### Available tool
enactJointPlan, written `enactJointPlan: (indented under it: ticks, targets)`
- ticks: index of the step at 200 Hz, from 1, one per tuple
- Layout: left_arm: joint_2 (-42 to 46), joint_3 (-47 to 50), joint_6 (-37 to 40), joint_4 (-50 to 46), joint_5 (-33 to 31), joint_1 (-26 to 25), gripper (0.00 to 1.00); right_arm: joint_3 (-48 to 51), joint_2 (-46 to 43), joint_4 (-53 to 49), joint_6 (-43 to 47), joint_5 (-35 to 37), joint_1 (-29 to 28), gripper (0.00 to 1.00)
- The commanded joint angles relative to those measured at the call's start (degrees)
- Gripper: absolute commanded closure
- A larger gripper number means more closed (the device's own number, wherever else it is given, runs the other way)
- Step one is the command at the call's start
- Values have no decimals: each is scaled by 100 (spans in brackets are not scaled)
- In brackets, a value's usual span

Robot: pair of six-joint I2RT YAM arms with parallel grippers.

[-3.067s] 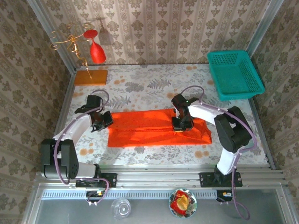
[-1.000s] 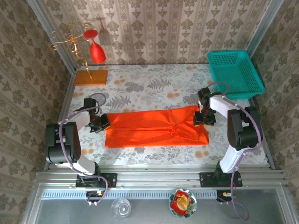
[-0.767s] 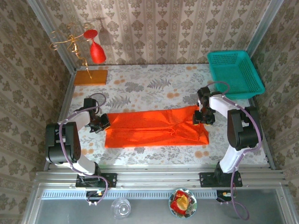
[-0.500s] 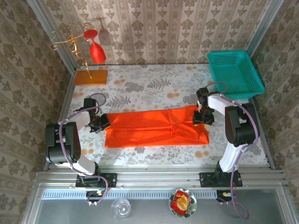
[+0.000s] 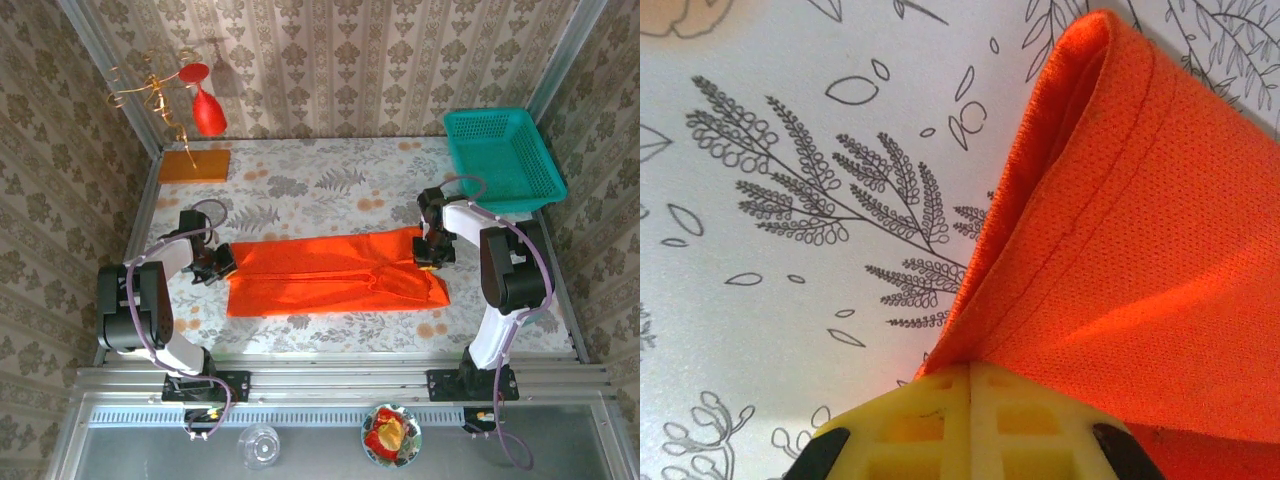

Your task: Fold the inside-out t-shirt

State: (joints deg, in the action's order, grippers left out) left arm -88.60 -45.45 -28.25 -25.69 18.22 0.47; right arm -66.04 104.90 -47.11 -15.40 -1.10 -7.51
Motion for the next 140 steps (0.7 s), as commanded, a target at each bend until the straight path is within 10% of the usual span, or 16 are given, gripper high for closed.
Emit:
enactJointPlan:
  ticks: [1, 73, 140]
  targets:
    - [416, -84, 7, -262, 11, 33, 93, -155, -45, -437, 9, 372, 110, 97]
    - [972, -35, -104, -618, 125, -376, 93, -972, -459, -1681, -53, 1805, 830, 100]
    - [317, 335, -813, 488, 480, -1339, 97, -930, -1263, -1864, -739, -298, -52, 100]
